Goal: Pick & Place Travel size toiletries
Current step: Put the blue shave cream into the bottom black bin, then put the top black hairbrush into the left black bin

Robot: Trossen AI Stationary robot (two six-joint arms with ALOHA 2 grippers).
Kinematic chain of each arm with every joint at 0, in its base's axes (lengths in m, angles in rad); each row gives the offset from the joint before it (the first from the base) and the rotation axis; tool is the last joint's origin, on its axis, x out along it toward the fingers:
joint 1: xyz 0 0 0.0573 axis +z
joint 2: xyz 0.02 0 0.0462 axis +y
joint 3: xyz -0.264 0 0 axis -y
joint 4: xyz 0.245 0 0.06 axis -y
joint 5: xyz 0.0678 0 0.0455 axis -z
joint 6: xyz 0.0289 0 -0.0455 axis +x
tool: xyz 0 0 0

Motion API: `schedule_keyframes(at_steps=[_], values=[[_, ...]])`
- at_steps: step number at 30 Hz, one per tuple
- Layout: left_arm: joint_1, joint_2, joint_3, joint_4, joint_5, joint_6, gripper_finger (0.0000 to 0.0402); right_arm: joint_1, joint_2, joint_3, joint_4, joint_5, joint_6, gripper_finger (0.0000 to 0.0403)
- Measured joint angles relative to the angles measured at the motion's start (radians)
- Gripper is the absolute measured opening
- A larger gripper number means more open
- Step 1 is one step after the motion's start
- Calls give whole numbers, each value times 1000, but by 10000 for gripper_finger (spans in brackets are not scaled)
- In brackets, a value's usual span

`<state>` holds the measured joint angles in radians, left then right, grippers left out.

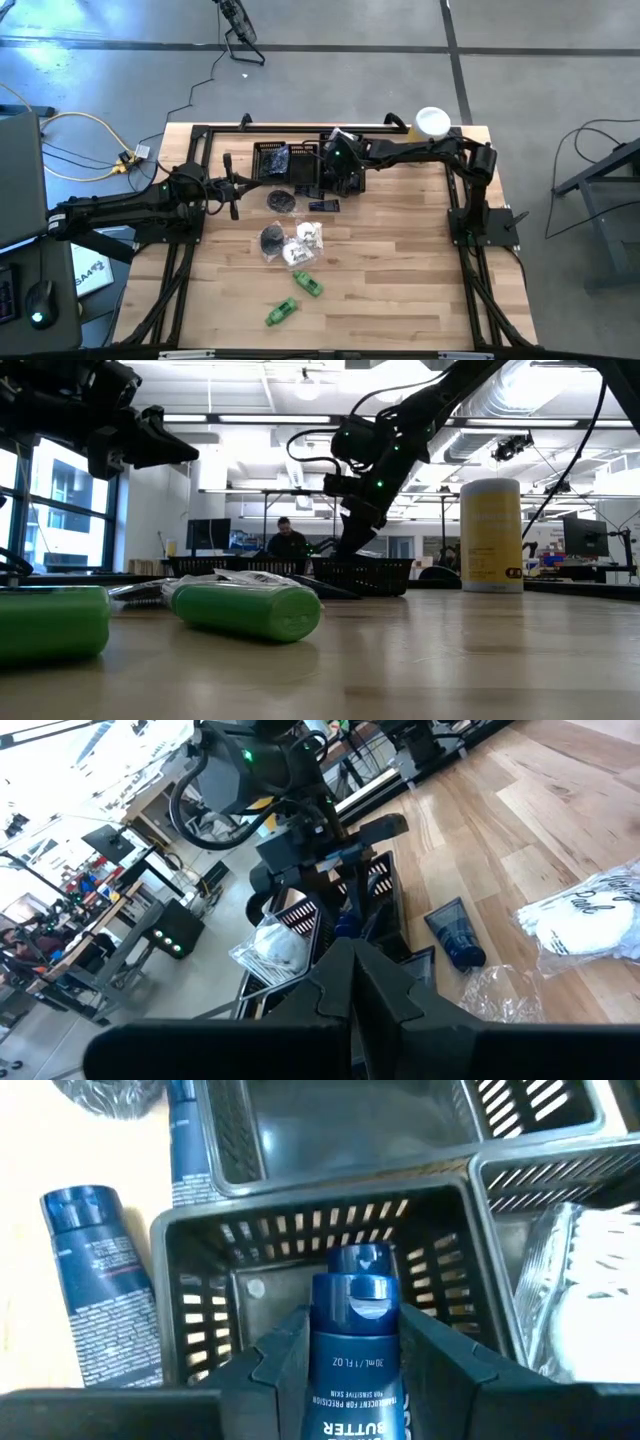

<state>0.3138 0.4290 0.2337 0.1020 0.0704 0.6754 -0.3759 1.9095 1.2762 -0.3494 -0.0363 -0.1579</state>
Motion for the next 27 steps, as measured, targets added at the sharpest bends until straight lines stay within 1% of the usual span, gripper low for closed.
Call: schedule_keyframes(at_steps=[5,12,15,19,27], values=[[0,0,0,0,0,0,0,1,0,0,3,2,25,139],[0,0,0,0,0,0,0,1,0,0,2,1,6,188],[0,0,0,0,0,0,0,1,-9,0,-3,2,4,197],[0,0,0,0,0,0,0,15,-53,-1,2,11,4,188],[0,0,0,0,0,0,0,54,-169,0,2,2,24,141]])
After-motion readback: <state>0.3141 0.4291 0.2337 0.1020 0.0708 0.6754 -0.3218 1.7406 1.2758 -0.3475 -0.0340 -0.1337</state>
